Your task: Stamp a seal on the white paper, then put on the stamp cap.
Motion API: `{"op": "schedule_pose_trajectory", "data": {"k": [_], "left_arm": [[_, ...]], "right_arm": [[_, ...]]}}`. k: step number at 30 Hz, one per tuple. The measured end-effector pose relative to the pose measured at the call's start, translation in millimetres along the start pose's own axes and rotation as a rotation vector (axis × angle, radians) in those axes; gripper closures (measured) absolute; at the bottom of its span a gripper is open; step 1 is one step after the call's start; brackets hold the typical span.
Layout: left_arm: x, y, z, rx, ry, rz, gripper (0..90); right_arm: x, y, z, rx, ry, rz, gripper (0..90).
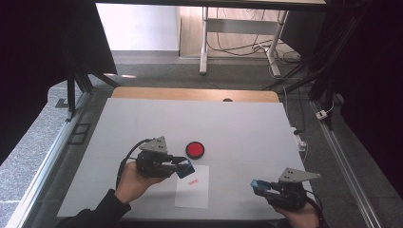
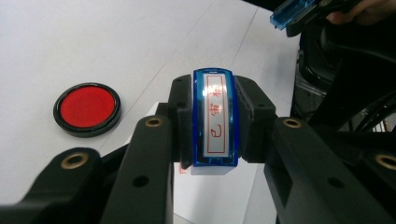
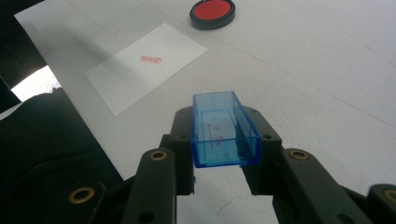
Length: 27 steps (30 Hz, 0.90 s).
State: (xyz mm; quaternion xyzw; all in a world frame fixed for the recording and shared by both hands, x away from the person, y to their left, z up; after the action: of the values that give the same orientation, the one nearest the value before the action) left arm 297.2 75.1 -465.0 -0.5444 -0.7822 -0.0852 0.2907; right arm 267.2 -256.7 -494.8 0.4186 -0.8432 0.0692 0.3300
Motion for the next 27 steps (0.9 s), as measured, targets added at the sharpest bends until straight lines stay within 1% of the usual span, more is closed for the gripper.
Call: {"op": "schedule_pose_trajectory", "data": {"k": [4, 14, 20, 27], "left_arm": [[2.4, -0.2, -1.0, 0.000, -0.008, 0.003, 70.3], [2.7, -1.8, -1.8, -0.012, -0.007, 0.011, 70.4], [2.7, -2.3, -2.6, -0.016, -0.007, 0.015, 70.4], [2.6, -3.3, -3.0, -0.028, -0.007, 0.022, 70.3]], "right_arm": [[-0.2, 0.0, 0.1, 0.000, 0.002, 0.001, 68.3], [0.9, 0.6, -2.0, -0.012, -0.014, -0.008, 68.4], [1.8, 1.6, -5.8, -0.004, -0.034, -0.010, 68.3], [0.3, 5.2, -11.4, -0.005, -0.050, -0.042, 68.3]]}}
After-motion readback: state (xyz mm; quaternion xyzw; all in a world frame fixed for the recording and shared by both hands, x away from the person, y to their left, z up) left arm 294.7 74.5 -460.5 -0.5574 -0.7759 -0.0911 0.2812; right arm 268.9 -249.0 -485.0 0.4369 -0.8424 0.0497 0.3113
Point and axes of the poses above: each handheld gripper's, and its own axes: x roughly backward along the jaws, z roughly out of its underside, y roughly to its left, the point moved 6 cm from there along -x, roughly forward along the jaws, and after that the axes turned 1 degree about -x, right-handed, at the moved point
